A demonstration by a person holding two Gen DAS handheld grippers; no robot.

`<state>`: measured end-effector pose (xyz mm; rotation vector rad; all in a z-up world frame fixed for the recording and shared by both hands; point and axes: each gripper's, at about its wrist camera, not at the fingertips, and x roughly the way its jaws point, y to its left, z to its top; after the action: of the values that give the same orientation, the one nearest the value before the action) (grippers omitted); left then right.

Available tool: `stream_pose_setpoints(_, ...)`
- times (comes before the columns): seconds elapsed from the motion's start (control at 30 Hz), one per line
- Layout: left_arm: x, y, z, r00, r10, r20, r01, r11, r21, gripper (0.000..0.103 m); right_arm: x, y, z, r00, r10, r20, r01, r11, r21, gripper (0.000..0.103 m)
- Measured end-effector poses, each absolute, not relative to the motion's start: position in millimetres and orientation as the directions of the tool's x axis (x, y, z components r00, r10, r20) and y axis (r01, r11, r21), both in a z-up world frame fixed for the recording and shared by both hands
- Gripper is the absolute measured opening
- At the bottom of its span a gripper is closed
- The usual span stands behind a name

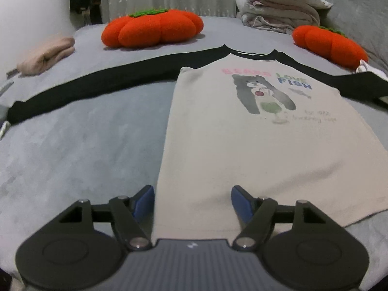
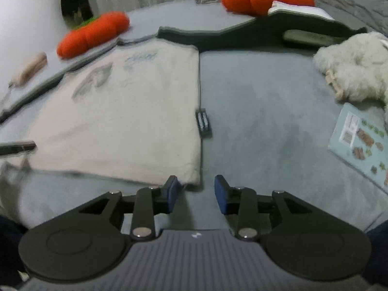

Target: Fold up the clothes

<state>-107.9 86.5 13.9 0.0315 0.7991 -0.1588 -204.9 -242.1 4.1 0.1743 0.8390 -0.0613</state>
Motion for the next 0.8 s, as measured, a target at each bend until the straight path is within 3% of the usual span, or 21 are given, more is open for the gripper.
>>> stream_pose_setpoints(0.1,-109,86,11,0.678,-0.123,-0.725,0.153,0.988,-0.024,0.072,-205,-245,10,0.676,0.025,-0.736,0.131,0.980,0.153,0.038)
stream_pose_setpoints(0.23,-101,89,18,0.686,-0.131,-0.716,0.129,0.990,-0.058,0.073,-208,-275,26,0.745,0.054,-0.665,0.209,0.928,0.309,0.039)
stream_pose_setpoints(0.5,-81,86,36,0.724,-0.133,-0.677,0.094,0.991,-0.094,0.076,-200,-340,62,0.819,-0.085,-0.567,0.378,0.824,0.423,0.049)
stream_pose_setpoints(0.8,-56,44,60,0.745,-0.193,-0.639,0.151,0.981,-0.120,0.080,-188,-435,57,0.842,-0.160,-0.516,0.519,0.502,0.692,0.055)
